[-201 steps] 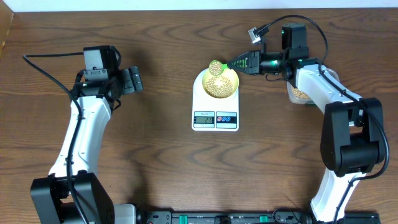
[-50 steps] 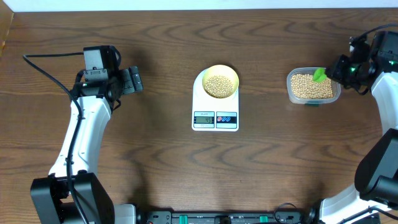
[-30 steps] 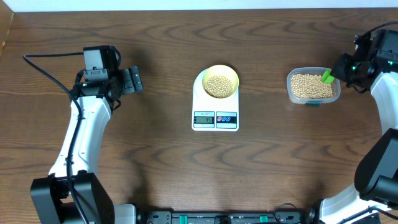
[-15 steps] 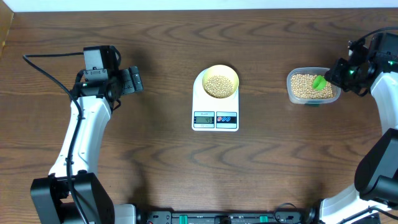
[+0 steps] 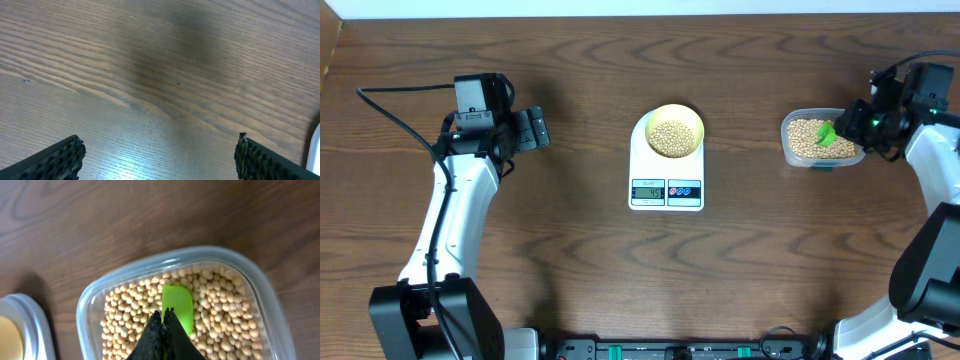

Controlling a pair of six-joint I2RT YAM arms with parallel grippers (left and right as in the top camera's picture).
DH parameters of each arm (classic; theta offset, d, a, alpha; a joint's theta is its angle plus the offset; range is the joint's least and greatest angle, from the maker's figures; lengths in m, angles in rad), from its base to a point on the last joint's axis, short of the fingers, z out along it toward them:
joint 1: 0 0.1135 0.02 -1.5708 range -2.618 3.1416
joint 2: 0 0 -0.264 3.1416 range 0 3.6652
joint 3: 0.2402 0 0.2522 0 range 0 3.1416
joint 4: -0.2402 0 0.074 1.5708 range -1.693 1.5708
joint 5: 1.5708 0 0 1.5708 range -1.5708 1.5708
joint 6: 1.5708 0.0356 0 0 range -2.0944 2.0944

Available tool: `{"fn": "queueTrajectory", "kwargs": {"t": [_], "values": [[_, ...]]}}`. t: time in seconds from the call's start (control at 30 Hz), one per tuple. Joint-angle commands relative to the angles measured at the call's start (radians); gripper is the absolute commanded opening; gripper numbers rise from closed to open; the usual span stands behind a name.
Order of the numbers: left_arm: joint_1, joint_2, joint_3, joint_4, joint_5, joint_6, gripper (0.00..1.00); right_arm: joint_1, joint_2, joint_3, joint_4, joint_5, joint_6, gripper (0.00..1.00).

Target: Scoop item into bowl and weigh 50g on scale

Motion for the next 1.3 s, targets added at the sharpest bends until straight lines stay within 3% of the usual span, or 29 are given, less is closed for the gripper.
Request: {"fn": "queueTrajectory", "kwargs": {"t": [0.0,0.37,0.6,0.87,1.27], "values": [[0.0,0.014,0.001,-0.002,-0.017,-0.009,0.98,0.004,0.001,-0.036,0.031,-0.041,0.03,0.01],[0.0,0.014,0.001,-0.002,-0.017,-0.009,0.98,-0.074,0.0,-0.041,0.079,-0.319,0.06,0.01],[0.0,0.014,0.001,-0.002,-0.017,-0.009,0.98,-0.141,0.0,-0.041,0.003,-0.344,0.056,0.01],[0.0,0.014,0.001,-0.002,-0.017,-0.009,0.98,-0.235,0.0,-0.041,-0.022,-0.523,0.055,0.01],[0.0,0.014,0.001,-0.002,-0.017,-0.009,0.98,-0.256,0.0,-0.041,-0.021,-0.744,0.018,0.01]]}}
